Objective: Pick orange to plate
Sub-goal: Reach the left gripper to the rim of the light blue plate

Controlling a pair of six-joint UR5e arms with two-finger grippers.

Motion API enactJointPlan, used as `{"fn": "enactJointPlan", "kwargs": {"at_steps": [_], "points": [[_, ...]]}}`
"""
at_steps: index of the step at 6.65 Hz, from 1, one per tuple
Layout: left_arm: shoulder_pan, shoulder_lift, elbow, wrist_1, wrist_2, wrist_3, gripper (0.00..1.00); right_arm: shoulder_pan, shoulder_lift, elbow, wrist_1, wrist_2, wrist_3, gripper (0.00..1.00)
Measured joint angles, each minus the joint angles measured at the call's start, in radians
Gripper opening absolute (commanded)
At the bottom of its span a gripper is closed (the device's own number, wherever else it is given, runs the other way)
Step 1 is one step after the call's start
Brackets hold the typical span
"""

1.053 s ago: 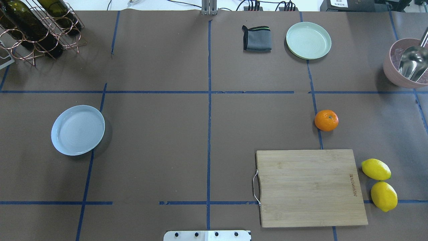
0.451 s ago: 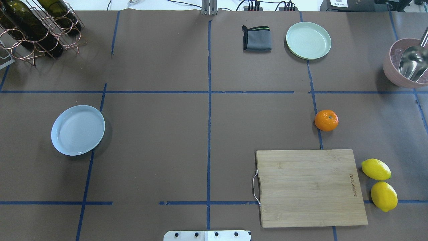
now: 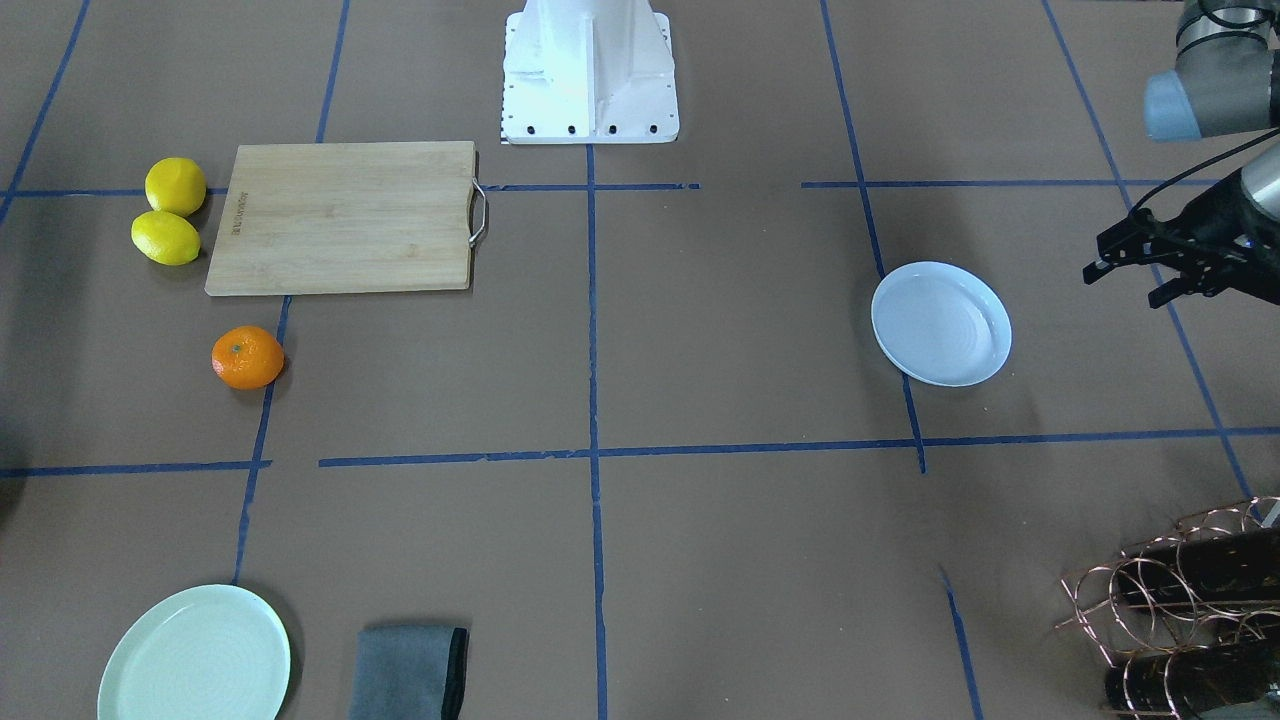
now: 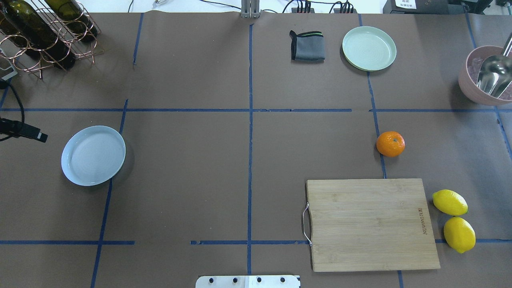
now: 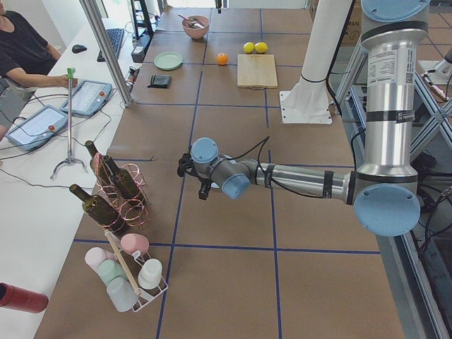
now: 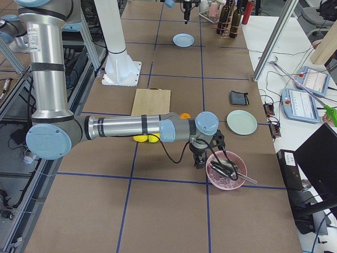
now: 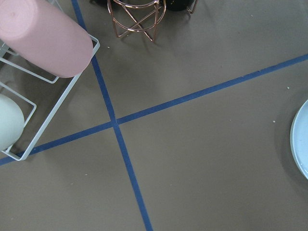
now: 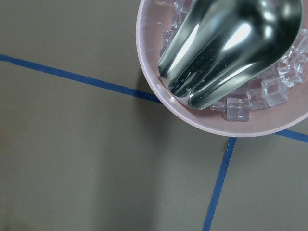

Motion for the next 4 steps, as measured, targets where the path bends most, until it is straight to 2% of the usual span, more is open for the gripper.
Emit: {"fn": "enactJointPlan", "kwargs": {"at_steps": [2,3,4], "points": [[0.088,-0.024,0.025,-0.016,0.108,-0.095,1.0,-0.007,-0.001,-0.003,0.001,0.001,0.0,1.0],[0.114,-0.033,0.045,-0.018,0.137,-0.107,0.93,-0.01,-0.001,-0.004,0.001,0.001,0.0,1.0],[0.125,-0.041,0.067,-0.02,0.147,-0.111,0.81,-0.012,-0.001,-0.005,0.001,0.001,0.0,1.0]]}}
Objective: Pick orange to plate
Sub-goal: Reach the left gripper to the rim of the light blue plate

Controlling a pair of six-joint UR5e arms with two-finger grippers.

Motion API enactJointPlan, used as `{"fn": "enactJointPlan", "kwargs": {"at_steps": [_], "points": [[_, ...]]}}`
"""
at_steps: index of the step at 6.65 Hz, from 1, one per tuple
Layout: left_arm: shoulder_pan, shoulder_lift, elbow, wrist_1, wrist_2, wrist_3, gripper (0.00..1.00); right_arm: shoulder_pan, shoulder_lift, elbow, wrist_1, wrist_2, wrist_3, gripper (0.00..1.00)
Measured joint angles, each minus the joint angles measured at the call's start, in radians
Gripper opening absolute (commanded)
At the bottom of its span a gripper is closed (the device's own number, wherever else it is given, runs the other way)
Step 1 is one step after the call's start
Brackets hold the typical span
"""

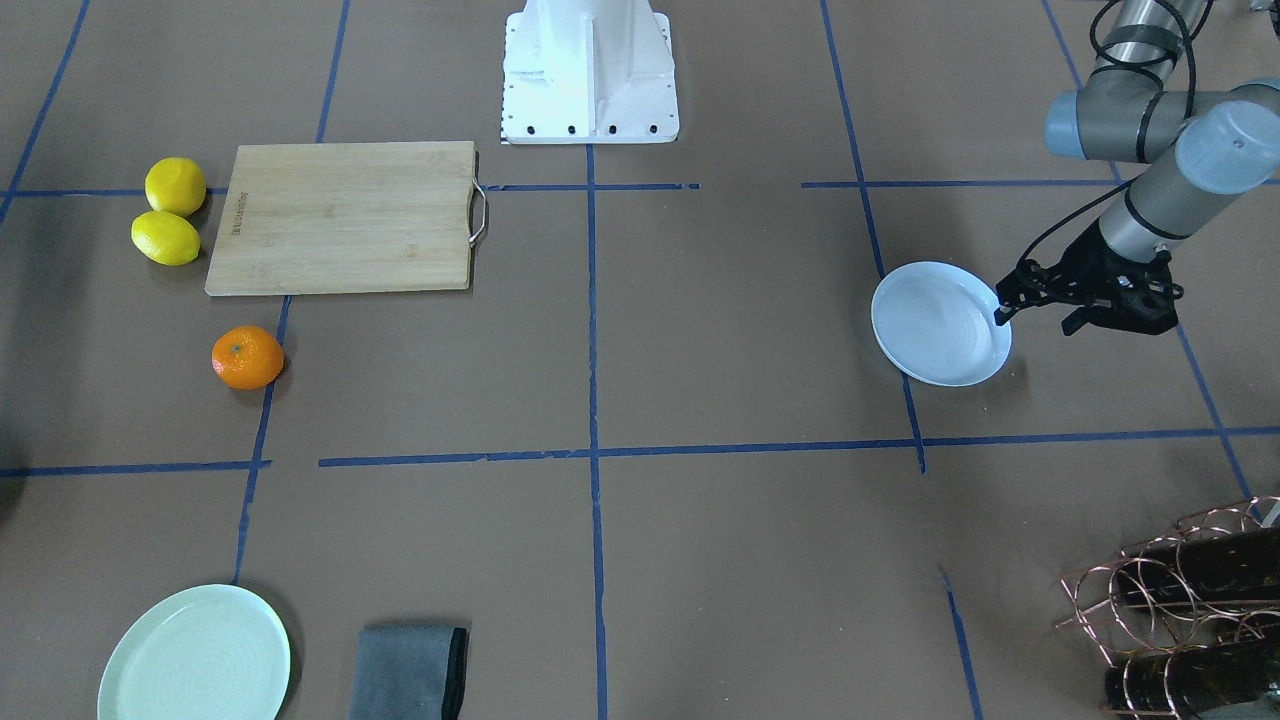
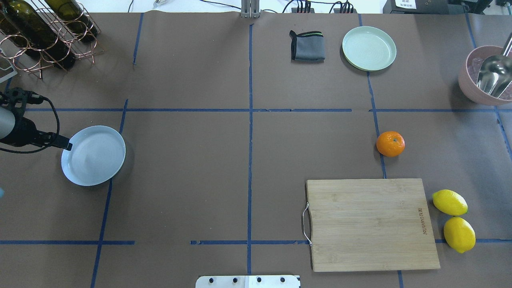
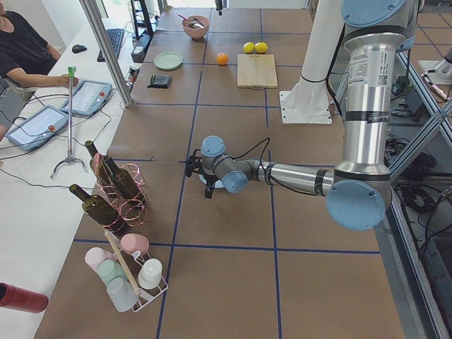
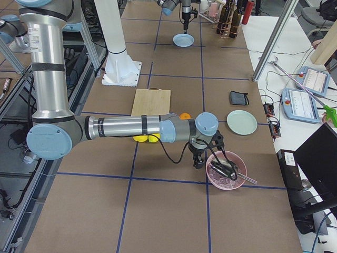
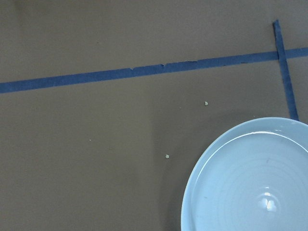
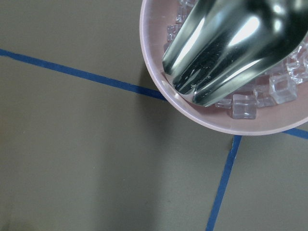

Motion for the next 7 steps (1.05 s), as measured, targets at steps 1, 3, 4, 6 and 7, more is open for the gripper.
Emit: {"fn": "enactJointPlan", "kwargs": {"at_steps": [1,3,4,6,7], "points": [[0.005,-0.008,0.012,0.0,0.003,-0.002,0.54,0.0,0.0,-0.002,0.0,0.0,0.0,1.0],[0.013,-0.018,0.015,-0.001,0.001,-0.003,0.14,-0.002,0.0,-0.006,0.0,0.005,0.0,1.0],[0.019,-0.027,0.014,-0.001,-0.001,-0.004,0.02,-0.002,0.0,-0.008,0.0,0.012,0.0,1.0],[0.036,-0.04,0.012,0.0,-0.003,-0.005,0.0,-0.003,0.0,-0.014,0.0,0.016,0.0,1.0],[0.04,-0.042,0.009,0.001,-0.004,-0.006,0.0,-0.003,0.001,-0.018,0.0,0.017,0.0,1.0]]}}
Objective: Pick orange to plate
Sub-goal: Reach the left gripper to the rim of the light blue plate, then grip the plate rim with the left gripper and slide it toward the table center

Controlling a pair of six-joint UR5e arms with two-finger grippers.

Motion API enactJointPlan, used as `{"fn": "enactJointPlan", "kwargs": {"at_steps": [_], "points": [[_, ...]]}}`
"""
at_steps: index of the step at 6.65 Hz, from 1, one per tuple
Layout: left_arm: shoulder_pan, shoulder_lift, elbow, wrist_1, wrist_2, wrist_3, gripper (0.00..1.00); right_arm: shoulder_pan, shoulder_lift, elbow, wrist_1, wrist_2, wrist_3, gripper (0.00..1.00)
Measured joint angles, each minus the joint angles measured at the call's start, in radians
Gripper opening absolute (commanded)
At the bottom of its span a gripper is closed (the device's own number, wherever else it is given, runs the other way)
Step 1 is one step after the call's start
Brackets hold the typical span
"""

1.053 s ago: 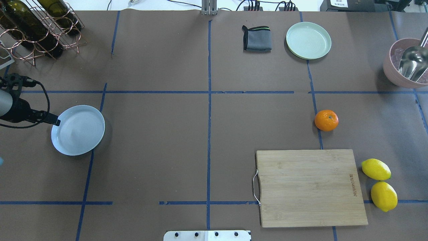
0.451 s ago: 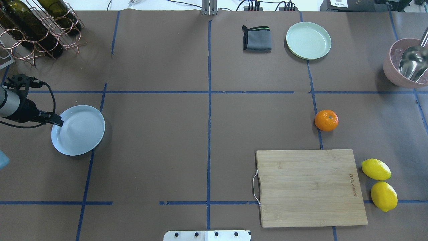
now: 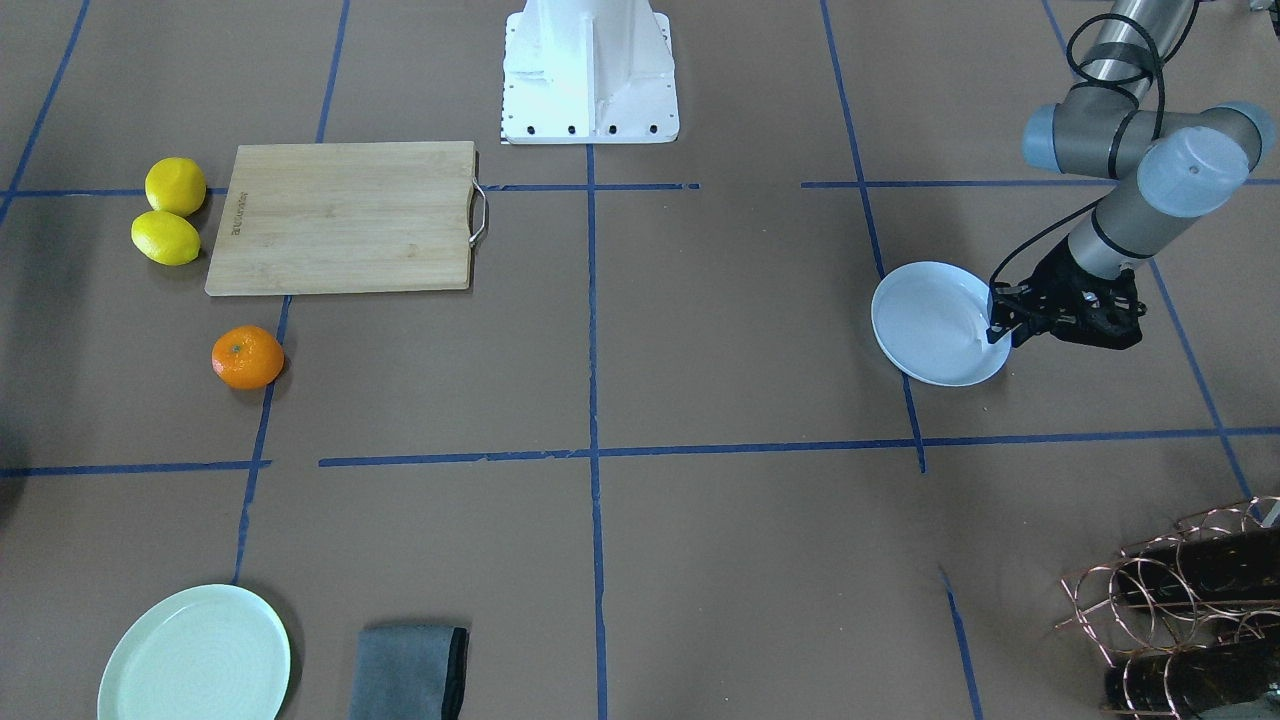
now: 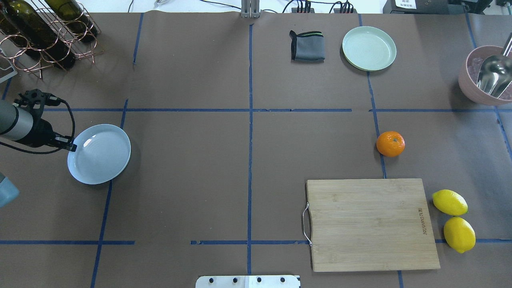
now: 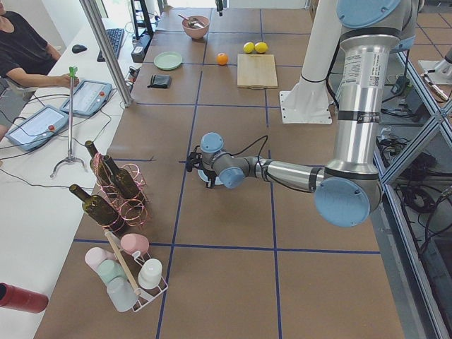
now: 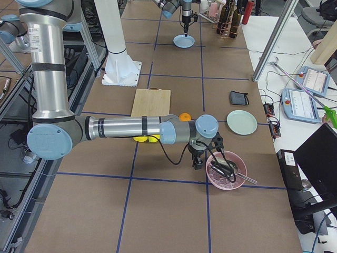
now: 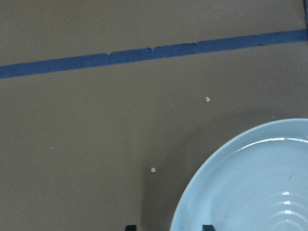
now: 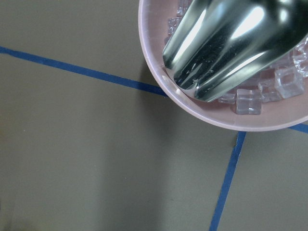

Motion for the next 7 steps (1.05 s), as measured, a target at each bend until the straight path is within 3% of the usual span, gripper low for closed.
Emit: {"fn": "enactJointPlan", "kwargs": {"at_steps": [3,5,7], "points": [[0.003,-0.031,-0.096,0.003,-0.037,-0.132,0.0,0.0,0.003,0.002,0.004,0.001,0.001,1.0],[0.046,-0.235,-0.092,0.015,-0.094,-0.444,0.0,-0.009,0.009,0.007,0.03,0.002,0.015,1.0],[0.212,-0.516,0.045,0.092,0.016,-0.657,0.0,-0.025,0.01,0.007,0.059,0.004,0.033,1.0]]}}
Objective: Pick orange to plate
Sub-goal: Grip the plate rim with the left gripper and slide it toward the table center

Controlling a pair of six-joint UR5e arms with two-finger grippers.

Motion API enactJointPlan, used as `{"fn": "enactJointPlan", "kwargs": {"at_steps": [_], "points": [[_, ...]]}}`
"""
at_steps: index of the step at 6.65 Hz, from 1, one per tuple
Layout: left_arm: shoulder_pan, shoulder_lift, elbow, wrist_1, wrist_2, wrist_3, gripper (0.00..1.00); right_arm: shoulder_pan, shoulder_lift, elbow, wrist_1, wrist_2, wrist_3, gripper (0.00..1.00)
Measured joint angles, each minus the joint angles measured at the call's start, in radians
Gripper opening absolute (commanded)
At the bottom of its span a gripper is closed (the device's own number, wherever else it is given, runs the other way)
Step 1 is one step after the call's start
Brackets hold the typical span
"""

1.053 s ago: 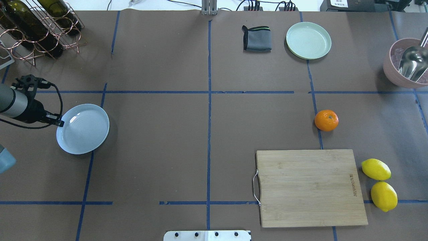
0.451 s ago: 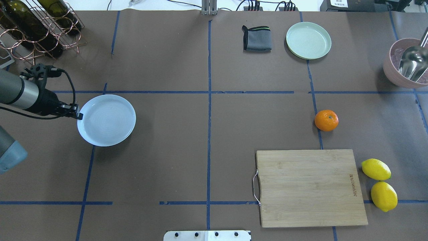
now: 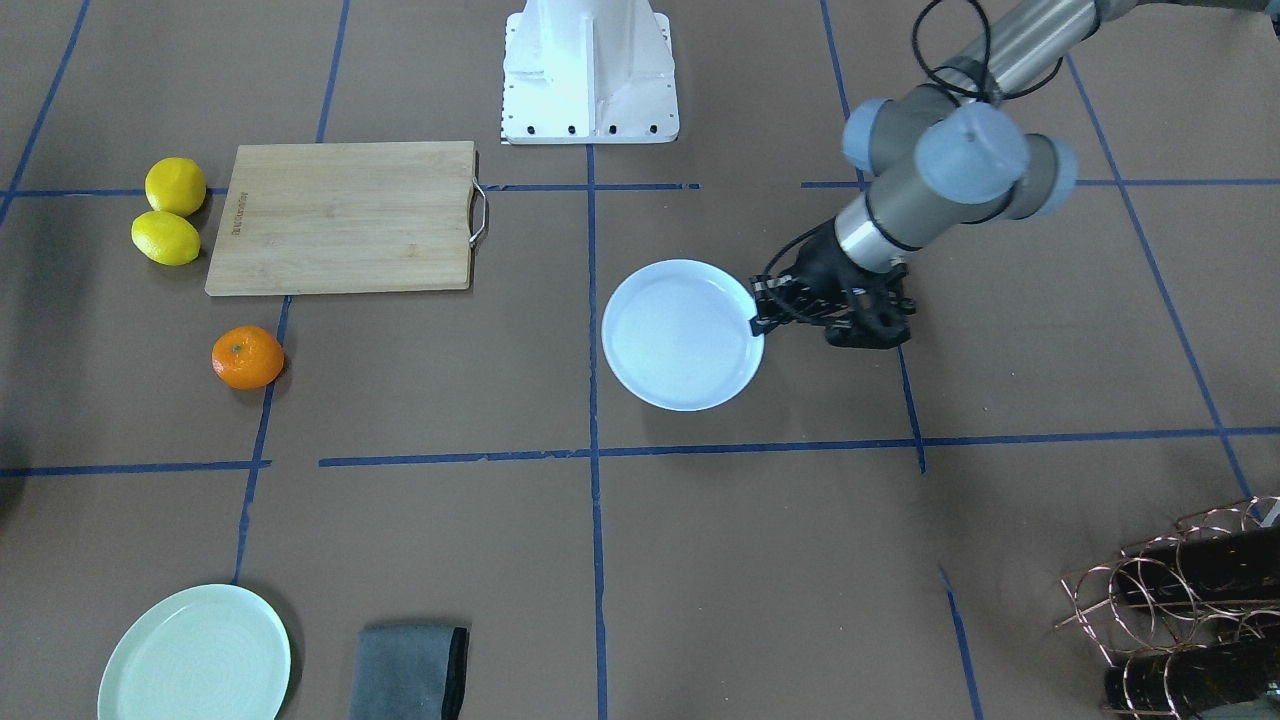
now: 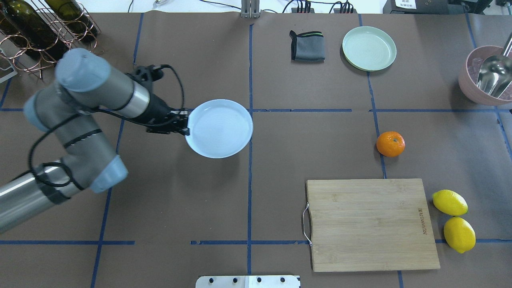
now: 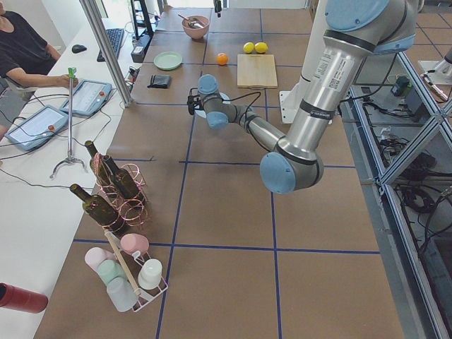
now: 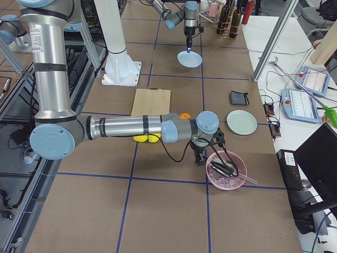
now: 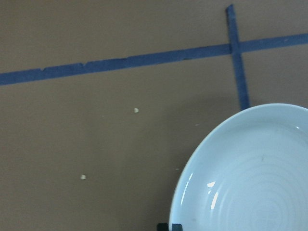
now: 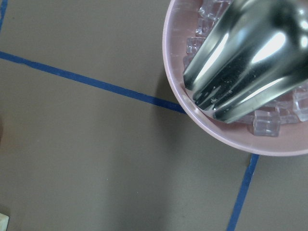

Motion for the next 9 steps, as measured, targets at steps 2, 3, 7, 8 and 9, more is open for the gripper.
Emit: {"fn": "enactJointPlan", "kwargs": {"at_steps": [2,3,7,8,9], "points": [[0.101,-0.092,0.056,0.043,0.101,-0.087,0.0,-0.012,0.002,0.002,0.008,0.002,0.008,1.0],[0.113,-0.095,0.06,0.047,0.117,-0.1,0.0,-0.017,0.002,0.002,0.015,0.002,0.009,1.0],[0.116,-0.058,0.053,0.051,0.128,-0.107,0.51,-0.071,0.004,-0.002,0.114,-0.002,0.146,1.0],[0.116,-0.057,0.051,0.049,0.128,-0.106,0.54,-0.09,0.012,-0.003,0.139,-0.002,0.196,1.0],[0.114,-0.056,0.039,0.044,0.129,-0.106,0.55,-0.117,0.024,0.005,0.151,0.0,0.257,1.0]]}}
